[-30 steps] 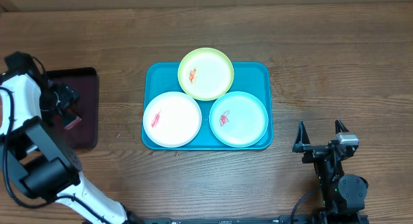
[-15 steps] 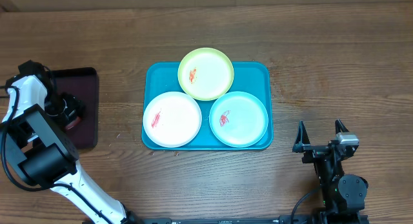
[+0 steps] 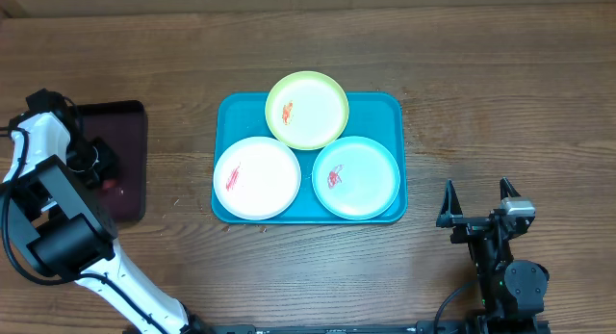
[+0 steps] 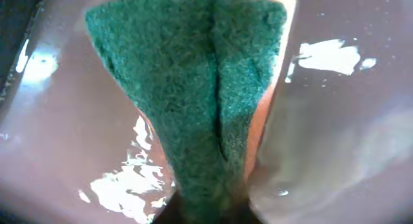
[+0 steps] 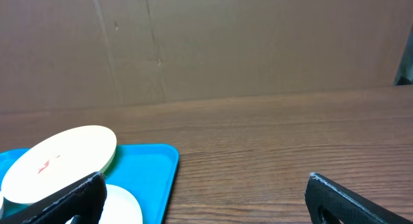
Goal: Clean dirty plates on tray and stack at the side
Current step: 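Lower the left gripper and grasp the green-and-orange sponge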
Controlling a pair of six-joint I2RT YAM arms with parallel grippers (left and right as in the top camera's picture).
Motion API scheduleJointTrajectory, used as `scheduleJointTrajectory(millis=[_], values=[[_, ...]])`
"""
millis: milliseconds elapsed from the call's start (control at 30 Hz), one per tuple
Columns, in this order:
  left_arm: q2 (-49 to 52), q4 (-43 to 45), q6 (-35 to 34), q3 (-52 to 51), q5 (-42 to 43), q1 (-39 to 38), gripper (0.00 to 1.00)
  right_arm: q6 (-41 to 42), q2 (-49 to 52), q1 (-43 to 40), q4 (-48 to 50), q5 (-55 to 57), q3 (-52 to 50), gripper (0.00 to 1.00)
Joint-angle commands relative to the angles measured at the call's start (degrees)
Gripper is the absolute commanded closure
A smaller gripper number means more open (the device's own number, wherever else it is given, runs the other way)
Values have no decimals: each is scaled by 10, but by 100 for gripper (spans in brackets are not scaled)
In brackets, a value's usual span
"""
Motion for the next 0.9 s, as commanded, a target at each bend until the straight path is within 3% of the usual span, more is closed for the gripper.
scheduleJointTrajectory(millis=[0, 67, 133, 167, 200, 233, 600, 800, 833, 867], values=[[9, -1, 7, 9, 4, -1, 96, -2, -5, -1, 4, -1, -6, 0], [9, 2, 8, 9, 4, -1, 92, -2, -5, -1, 3, -1, -6, 0], [9, 10, 8, 9, 3, -1, 29, -2, -5, -1, 4, -1, -6, 0], [9, 13, 8, 9, 2, -1, 20, -2, -5, -1, 3, -1, -6, 0], [9, 18, 8, 9, 1, 0, 4, -2, -5, -1, 4, -1, -6, 0], [9, 25, 8, 9, -4, 0, 0, -2, -5, -1, 3, -1, -6, 0], [11, 114, 8, 8, -24, 0, 0, -2, -5, -1, 4, -1, -6, 0], [26, 135, 8, 1, -23, 0, 6, -2, -5, -1, 3, -1, -6, 0], [29, 138, 8, 1, -23, 0, 9, -2, -5, -1, 3, -1, -6, 0], [30, 140, 8, 1, -23, 0, 25, -2, -5, -1, 4, -1, -6, 0]])
